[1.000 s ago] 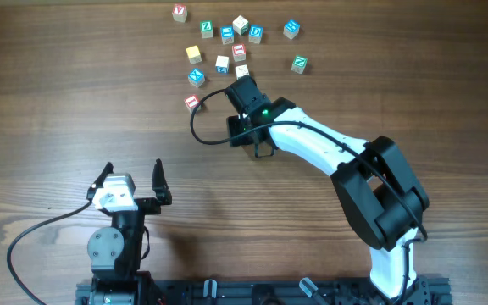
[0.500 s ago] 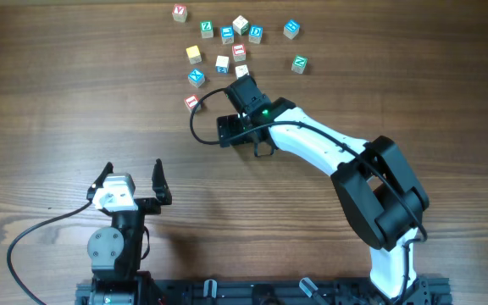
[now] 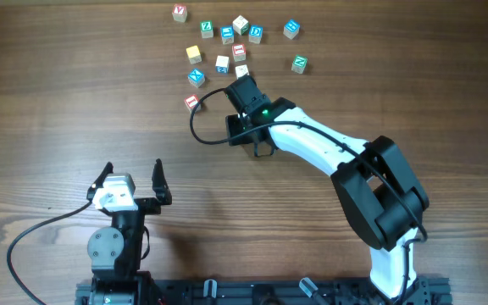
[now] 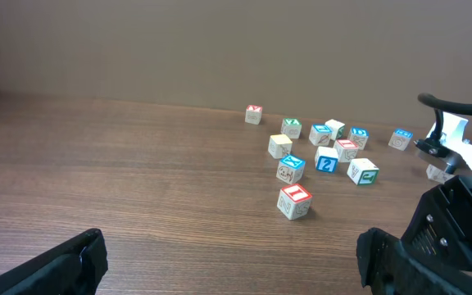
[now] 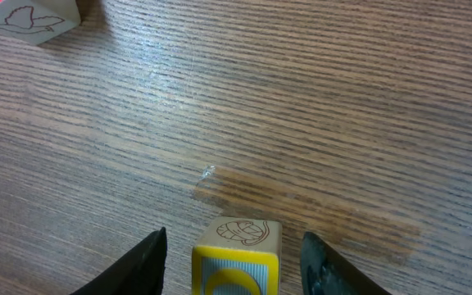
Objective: Form a circle
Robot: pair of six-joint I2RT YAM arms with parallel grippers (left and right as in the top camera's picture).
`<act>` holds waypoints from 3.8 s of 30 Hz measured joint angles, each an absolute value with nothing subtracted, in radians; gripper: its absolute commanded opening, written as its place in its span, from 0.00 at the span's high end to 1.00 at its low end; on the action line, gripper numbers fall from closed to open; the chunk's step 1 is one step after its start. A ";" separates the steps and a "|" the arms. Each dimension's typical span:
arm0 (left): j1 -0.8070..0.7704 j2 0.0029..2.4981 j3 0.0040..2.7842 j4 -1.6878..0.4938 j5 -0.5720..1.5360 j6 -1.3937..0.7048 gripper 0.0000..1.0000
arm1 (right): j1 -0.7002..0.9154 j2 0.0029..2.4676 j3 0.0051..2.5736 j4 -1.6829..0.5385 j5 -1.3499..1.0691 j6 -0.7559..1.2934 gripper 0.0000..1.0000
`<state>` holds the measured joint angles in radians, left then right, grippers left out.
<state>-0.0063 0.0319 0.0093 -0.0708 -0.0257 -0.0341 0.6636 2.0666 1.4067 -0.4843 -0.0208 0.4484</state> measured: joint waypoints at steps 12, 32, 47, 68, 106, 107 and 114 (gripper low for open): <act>-0.006 0.032 0.009 -0.071 -0.026 -0.034 0.00 | 0.664 2.066 1.407 -0.492 -0.017 0.448 0.67; -0.006 0.032 0.009 -0.071 -0.026 -0.034 0.00 | 0.664 2.066 1.407 -0.492 -0.017 0.448 0.67; -0.006 0.032 0.009 -0.071 -0.026 -0.034 0.00 | 0.663 2.067 1.407 -0.492 -0.017 0.448 0.67; -0.006 0.032 0.009 -0.070 -0.026 -0.034 0.00 | 0.664 2.066 1.407 -0.492 -0.017 0.448 0.66; -0.006 0.032 0.009 -0.071 -0.026 -0.034 0.00 | 0.663 2.066 1.407 -0.500 -0.017 0.448 0.74; -0.006 0.032 0.009 -0.071 -0.026 -0.034 0.00 | 0.664 2.066 1.407 -0.500 -0.017 0.448 0.74; -0.006 0.032 0.009 -0.071 -0.026 -0.034 0.00 | 0.663 2.066 1.407 -0.500 -0.017 0.448 0.74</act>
<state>-0.0063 0.0319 0.0093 -0.0708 -0.0257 -0.0341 0.6632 2.0663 1.4067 -0.4999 -0.0170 0.4484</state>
